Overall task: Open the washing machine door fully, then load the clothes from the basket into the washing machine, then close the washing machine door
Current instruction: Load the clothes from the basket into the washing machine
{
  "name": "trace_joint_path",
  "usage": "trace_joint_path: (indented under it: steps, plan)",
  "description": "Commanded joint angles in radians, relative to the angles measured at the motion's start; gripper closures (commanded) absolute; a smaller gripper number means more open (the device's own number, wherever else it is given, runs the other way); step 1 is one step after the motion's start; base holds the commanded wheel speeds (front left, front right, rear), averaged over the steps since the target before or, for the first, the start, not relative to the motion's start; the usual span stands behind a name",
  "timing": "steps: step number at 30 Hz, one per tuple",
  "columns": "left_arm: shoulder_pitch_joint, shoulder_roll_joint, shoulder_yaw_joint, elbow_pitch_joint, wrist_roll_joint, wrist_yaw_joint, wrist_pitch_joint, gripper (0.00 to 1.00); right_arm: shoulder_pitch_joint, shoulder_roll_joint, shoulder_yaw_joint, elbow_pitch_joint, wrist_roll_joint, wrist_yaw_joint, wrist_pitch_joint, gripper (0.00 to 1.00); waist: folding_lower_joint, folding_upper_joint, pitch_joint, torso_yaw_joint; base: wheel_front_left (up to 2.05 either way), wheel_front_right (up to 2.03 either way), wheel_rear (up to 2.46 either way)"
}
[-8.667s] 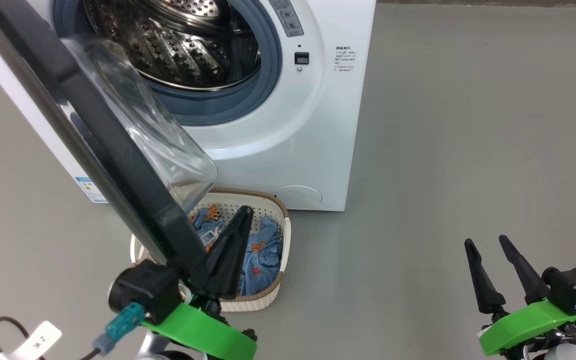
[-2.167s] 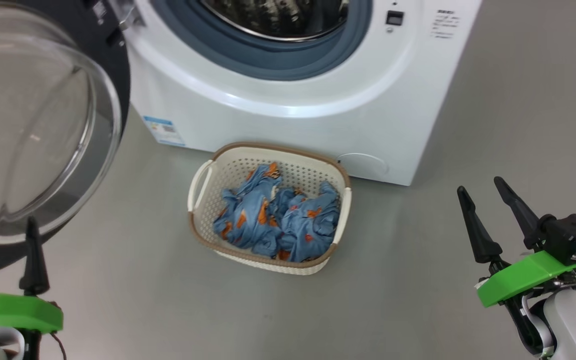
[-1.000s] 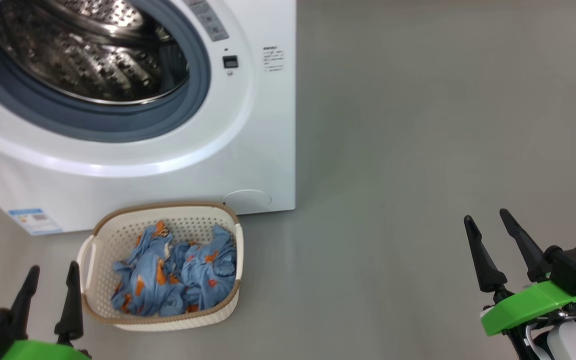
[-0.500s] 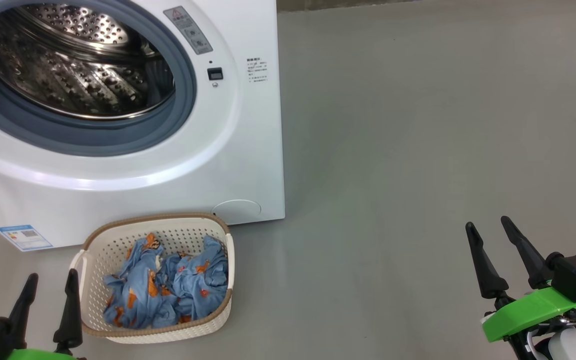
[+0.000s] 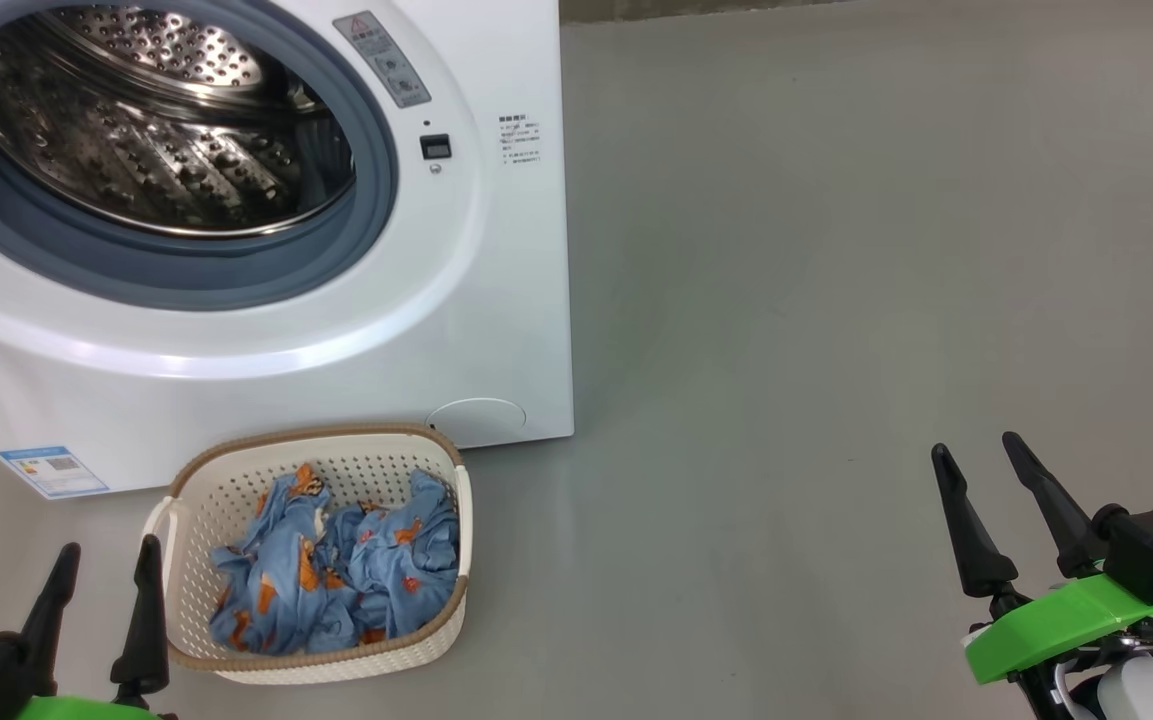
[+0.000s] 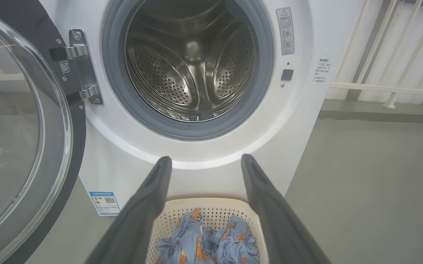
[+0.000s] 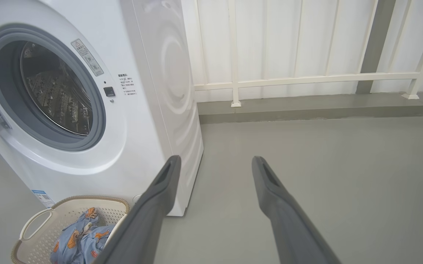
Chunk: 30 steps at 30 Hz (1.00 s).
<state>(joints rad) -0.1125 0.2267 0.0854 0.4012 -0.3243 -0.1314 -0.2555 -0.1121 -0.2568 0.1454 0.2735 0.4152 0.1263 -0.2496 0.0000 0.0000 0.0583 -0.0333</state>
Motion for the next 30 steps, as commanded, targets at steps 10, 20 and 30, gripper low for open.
trace_joint_path:
  steps: [10,20,30]
  plan:
    - [-0.021,0.042,0.012,-0.028,-0.025,0.001,-0.006,0.0,-0.011,-0.012,0.015,-0.026,0.002,0.004,-0.012,0.0,0.0,0.0,0.014,-0.001,0.12,-0.45,0.33]
    - [-0.03,0.057,0.002,-0.033,-0.036,0.001,-0.006,0.0,-0.018,-0.005,0.015,-0.028,-0.002,0.004,-0.012,0.0,0.0,0.0,0.027,-0.002,0.37,-1.75,1.38]
    - [-0.038,0.054,-0.013,-0.056,-0.023,0.001,-0.006,0.0,-0.021,-0.001,0.012,-0.031,-0.002,0.004,-0.012,0.0,0.0,0.0,0.039,-0.003,0.37,-1.44,1.08]
